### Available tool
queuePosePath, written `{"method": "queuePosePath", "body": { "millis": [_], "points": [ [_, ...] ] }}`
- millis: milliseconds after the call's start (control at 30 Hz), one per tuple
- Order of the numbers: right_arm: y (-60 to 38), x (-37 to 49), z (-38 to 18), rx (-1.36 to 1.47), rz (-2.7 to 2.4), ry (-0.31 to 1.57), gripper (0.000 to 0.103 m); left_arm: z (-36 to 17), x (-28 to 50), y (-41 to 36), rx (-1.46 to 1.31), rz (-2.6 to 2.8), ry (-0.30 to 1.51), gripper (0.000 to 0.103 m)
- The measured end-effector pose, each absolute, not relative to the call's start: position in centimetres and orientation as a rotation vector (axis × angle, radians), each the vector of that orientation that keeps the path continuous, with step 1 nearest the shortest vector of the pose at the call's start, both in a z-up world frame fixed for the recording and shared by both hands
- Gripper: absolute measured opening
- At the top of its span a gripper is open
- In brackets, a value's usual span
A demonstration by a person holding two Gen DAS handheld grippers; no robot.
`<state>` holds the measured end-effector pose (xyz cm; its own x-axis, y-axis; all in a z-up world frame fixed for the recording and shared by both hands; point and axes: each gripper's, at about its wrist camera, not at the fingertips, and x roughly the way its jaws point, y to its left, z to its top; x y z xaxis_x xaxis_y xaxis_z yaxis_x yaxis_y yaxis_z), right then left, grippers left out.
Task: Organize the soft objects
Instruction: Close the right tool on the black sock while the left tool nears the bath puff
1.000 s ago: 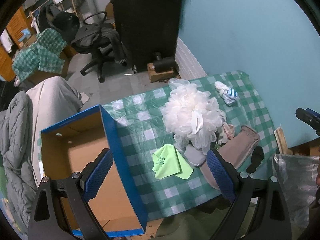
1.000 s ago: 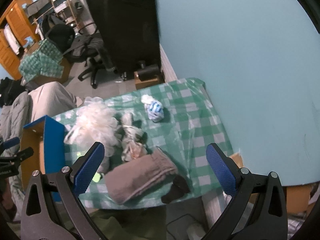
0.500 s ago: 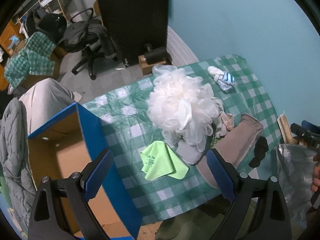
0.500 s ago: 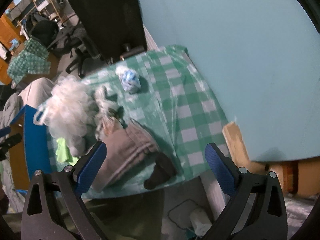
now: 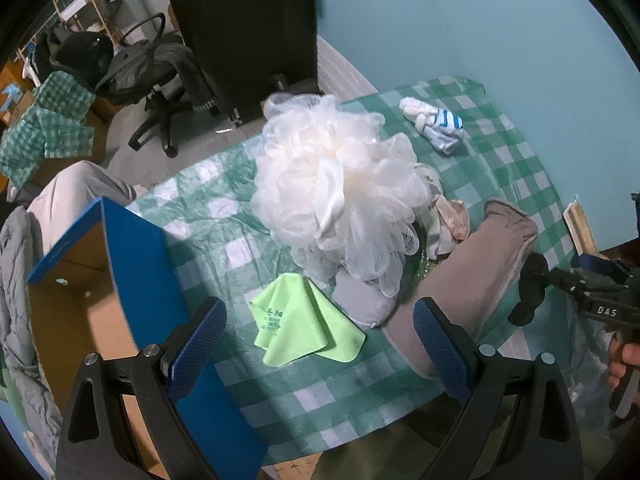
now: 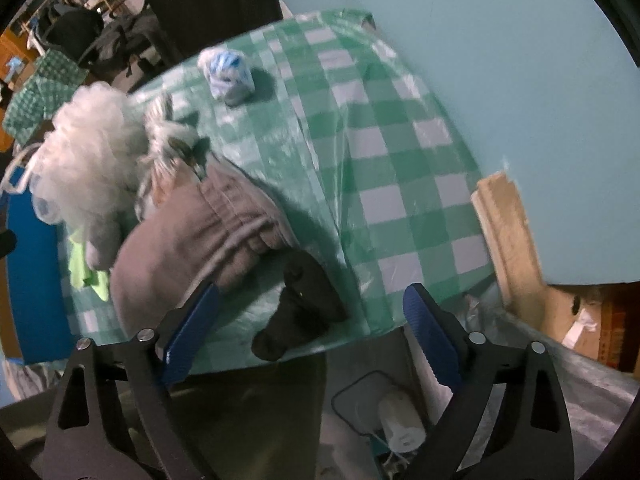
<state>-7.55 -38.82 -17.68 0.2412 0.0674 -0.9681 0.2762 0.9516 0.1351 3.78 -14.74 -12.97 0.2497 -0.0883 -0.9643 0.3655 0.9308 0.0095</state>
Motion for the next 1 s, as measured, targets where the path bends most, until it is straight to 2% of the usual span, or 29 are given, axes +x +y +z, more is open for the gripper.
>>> {"method": "queuePosePath", "body": {
  "millis": [200,533,700,767,867,1000],
  "points": [
    [-38.5,-7.4,-20.4,0.288,-0.139,1.375,0.092,-14.7,3.4,-15.0,0.255,-0.298,1.313,0.096],
    [-38.3,-7.4,-24.2,0.256,-0.130,1.436,0.080,-15.7,3.3,-15.1,0.254,-0.270,1.322,0.096],
    [-38.1,-7.7,-25.1,0.251,-0.143,1.435,0.065,-15.6,3.5,-15.1,0.248,-0.264,1.319,0.096],
    [-37.9,-7.8,-25.1,0.235,-0.143,1.427,0.052,-15.5,3.6,-15.0,0.240,-0.263,1.320,0.096],
    [-37.5,-7.2,-25.0,0.223,-0.136,1.431,0.044,-15.3,3.8,-14.8,0.221,-0.266,1.318,0.096],
    [-38.2,-6.8,-23.3,0.215,-0.127,1.435,0.042,-14.8,4.2,-14.7,0.201,-0.269,1.313,0.096]
  ]
}}
